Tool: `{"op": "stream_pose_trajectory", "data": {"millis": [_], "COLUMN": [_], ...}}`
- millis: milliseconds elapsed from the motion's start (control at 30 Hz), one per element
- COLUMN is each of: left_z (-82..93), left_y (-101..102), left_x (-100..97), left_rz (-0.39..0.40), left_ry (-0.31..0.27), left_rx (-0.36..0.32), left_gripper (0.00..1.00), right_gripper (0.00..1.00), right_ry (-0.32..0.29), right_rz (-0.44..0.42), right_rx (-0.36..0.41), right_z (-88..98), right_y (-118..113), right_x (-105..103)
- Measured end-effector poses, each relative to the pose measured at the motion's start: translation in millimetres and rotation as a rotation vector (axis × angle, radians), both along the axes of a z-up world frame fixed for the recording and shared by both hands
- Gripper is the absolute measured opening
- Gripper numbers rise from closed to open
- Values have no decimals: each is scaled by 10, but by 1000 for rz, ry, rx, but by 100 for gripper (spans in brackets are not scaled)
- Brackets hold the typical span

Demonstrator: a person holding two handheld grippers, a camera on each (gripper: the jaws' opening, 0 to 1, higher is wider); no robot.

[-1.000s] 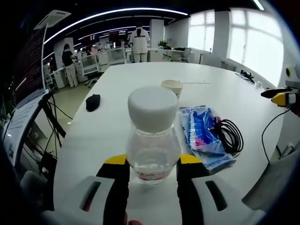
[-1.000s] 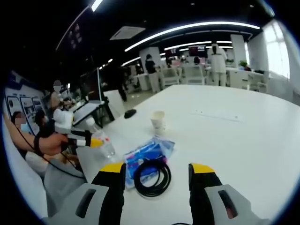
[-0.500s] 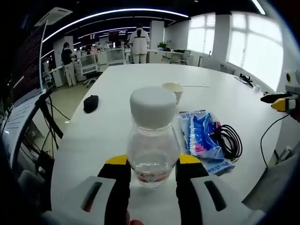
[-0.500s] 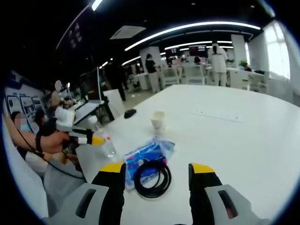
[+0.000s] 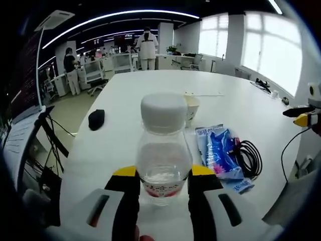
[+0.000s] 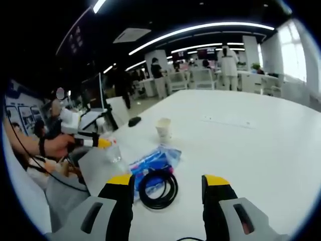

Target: Arrange the tabletop items into an orderly group along one side of the table until the central work area is clear of visible clutter.

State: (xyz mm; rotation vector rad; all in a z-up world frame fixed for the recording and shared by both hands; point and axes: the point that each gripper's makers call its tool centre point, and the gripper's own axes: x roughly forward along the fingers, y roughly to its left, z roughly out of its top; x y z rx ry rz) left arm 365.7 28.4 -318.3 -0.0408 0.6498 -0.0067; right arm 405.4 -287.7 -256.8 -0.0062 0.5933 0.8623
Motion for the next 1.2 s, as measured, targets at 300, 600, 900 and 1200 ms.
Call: {"op": "stream_pose_trajectory", "data": {"millis": [300, 600, 900, 1200], "left_z": [76, 87, 123, 96], "left_y": [37, 74, 87, 185], "left_x": [220, 456, 650, 984], "left_rz": [-13, -16, -21, -24], "left_ry": [-3, -2, -8, -6], "left_rx": [2, -6, -10, -9], "left_gripper": [35, 35, 35, 35], "right_gripper": [55, 55, 55, 55], "right_ry": [11, 20, 25, 41], "right_rz": [-19, -42, -54, -60], "right_rx": [2, -3, -1, 3], "right_z": [-55, -81, -93, -133], "right_y": [-48, -142, -155, -155], "right_x": [-5, 21, 17, -11]}}
